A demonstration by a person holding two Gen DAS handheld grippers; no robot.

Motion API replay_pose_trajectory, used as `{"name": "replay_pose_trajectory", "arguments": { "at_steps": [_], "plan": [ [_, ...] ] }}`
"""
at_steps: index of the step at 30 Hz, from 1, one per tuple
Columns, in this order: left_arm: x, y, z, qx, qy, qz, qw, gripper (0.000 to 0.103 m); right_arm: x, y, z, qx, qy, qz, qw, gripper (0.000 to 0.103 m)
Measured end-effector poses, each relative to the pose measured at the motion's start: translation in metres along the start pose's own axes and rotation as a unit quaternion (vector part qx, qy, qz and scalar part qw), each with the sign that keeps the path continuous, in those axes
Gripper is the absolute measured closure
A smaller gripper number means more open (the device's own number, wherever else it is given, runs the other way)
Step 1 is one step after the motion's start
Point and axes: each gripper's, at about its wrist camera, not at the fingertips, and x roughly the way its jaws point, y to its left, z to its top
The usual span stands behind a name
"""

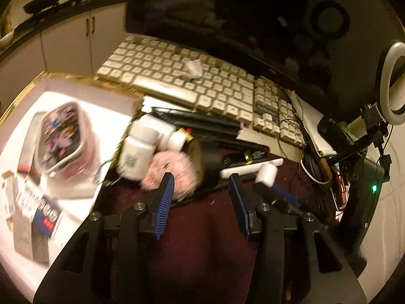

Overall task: Organize objects
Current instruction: 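Grasp the black tape roll with the left tool while the right grasps the white spray bottle, then carry the tape roll to the tray with the left tool while the right carries the spray bottle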

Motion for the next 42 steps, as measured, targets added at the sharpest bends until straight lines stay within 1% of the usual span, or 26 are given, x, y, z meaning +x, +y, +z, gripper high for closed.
{"name": "replay_pose_trajectory", "arguments": {
  "at_steps": [3, 5, 8, 9, 10, 11, 12, 15, 18, 21, 28, 33, 36, 39, 42],
  "plan": [
    [0.013, -0.013, 0.009, 0.019, 0.001, 0.005, 0.9998, 0.058, 0.000, 0.002, 0.000, -0.002, 0.002, 0.008, 1.000, 0.077],
    [0.024, -0.018, 0.013, 0.027, 0.004, 0.026, 0.9993, 0.058, 0.000, 0.002, 0.000, -0.001, 0.002, 0.008, 1.000, 0.077],
    [0.032, -0.018, 0.015, 0.029, -0.005, 0.037, 0.9989, 0.058, 0.000, 0.002, 0.000, -0.002, 0.001, 0.009, 1.000, 0.077],
    [0.035, -0.017, 0.016, 0.029, -0.007, 0.040, 0.9987, 0.061, -0.001, 0.002, 0.000, -0.001, 0.001, 0.009, 1.000, 0.077],
    [0.038, -0.015, 0.015, 0.029, -0.003, 0.045, 0.9985, 0.065, -0.001, 0.001, 0.000, -0.001, 0.000, 0.011, 1.000, 0.077],
    [0.040, -0.014, 0.014, 0.031, 0.002, 0.047, 0.9984, 0.076, -0.001, 0.001, 0.000, -0.002, 0.000, 0.012, 1.000, 0.077],
    [0.042, -0.013, 0.013, 0.033, 0.006, 0.046, 0.9984, 0.081, -0.002, 0.001, 0.000, -0.001, -0.001, 0.013, 1.000, 0.077],
    [0.037, -0.011, 0.005, 0.030, 0.001, 0.037, 0.9988, 0.085, -0.002, 0.001, 0.000, -0.001, -0.002, 0.014, 1.000, 0.077],
    [0.022, -0.007, -0.007, 0.013, -0.004, 0.009, 0.9999, 0.086, -0.002, 0.001, 0.000, -0.002, -0.003, 0.013, 1.000, 0.077],
    [0.000, 0.002, -0.019, -0.009, -0.008, -0.027, 0.9996, 0.086, -0.004, 0.001, 0.000, -0.003, -0.011, 0.017, 1.000, 0.078],
    [-0.038, 0.026, -0.038, -0.039, -0.021, -0.057, 0.9974, 0.086, -0.009, 0.004, 0.000, -0.010, -0.029, 0.025, 0.999, 0.078],
    [-0.068, 0.045, -0.044, -0.054, -0.055, -0.064, 0.9950, 0.086, -0.009, 0.005, 0.000, -0.012, -0.033, 0.029, 0.999, 0.078],
    [-0.086, 0.062, -0.044, -0.069, -0.072, -0.063, 0.9930, 0.086, -0.012, 0.009, 0.000, -0.018, -0.039, 0.040, 0.998, 0.078],
    [-0.102, 0.078, -0.043, -0.084, -0.086, -0.061, 0.9908, 0.086, -0.018, 0.019, -0.002, -0.030, -0.043, 0.044, 0.998, 0.078],
    [-0.114, 0.097, -0.041, -0.100, -0.093, -0.061, 0.9887, 0.086, -0.028, 0.040, -0.006, -0.054, -0.043, 0.066, 0.995, 0.078]
  ]
}}
